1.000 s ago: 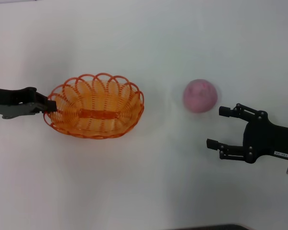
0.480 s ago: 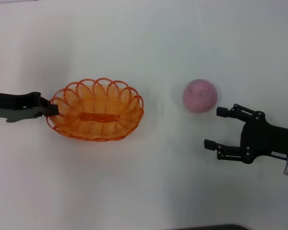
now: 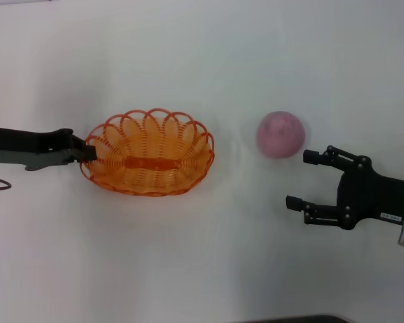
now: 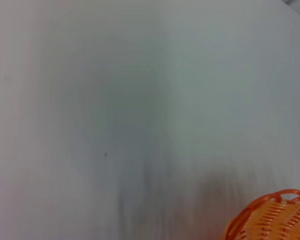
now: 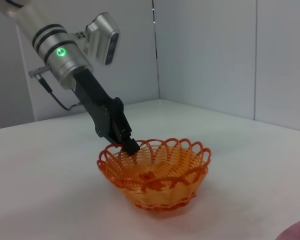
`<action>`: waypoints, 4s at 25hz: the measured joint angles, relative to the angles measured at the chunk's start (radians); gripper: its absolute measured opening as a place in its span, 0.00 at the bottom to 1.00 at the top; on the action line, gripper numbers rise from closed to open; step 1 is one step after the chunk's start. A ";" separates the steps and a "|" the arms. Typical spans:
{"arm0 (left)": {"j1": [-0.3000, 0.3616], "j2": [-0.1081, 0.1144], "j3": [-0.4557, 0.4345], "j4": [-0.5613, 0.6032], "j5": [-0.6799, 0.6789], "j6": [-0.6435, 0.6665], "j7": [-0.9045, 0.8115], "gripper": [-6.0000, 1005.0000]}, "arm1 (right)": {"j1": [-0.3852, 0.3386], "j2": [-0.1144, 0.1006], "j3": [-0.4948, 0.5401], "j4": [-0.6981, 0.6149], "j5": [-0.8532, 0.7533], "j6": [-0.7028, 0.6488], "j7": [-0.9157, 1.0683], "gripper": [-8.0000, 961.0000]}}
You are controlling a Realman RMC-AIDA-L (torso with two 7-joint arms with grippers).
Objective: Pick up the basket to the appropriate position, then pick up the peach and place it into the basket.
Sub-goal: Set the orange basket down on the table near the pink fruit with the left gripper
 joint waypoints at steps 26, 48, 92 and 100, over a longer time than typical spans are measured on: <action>0.019 0.002 0.024 -0.028 -0.037 -0.065 -0.028 0.07 | 0.009 0.008 -0.001 -0.001 -0.002 -0.006 0.000 0.97; 0.049 0.009 0.019 -0.014 -0.106 -0.064 -0.008 0.38 | 0.014 0.007 0.000 -0.001 -0.002 -0.008 0.000 0.97; 0.350 -0.001 -0.115 -0.133 -0.595 0.274 1.530 0.89 | 0.008 0.006 0.012 -0.014 0.003 -0.040 0.000 0.97; 0.379 -0.002 -0.121 -0.151 -0.479 0.264 1.587 0.88 | 0.007 0.004 0.026 -0.015 -0.001 -0.041 0.000 0.97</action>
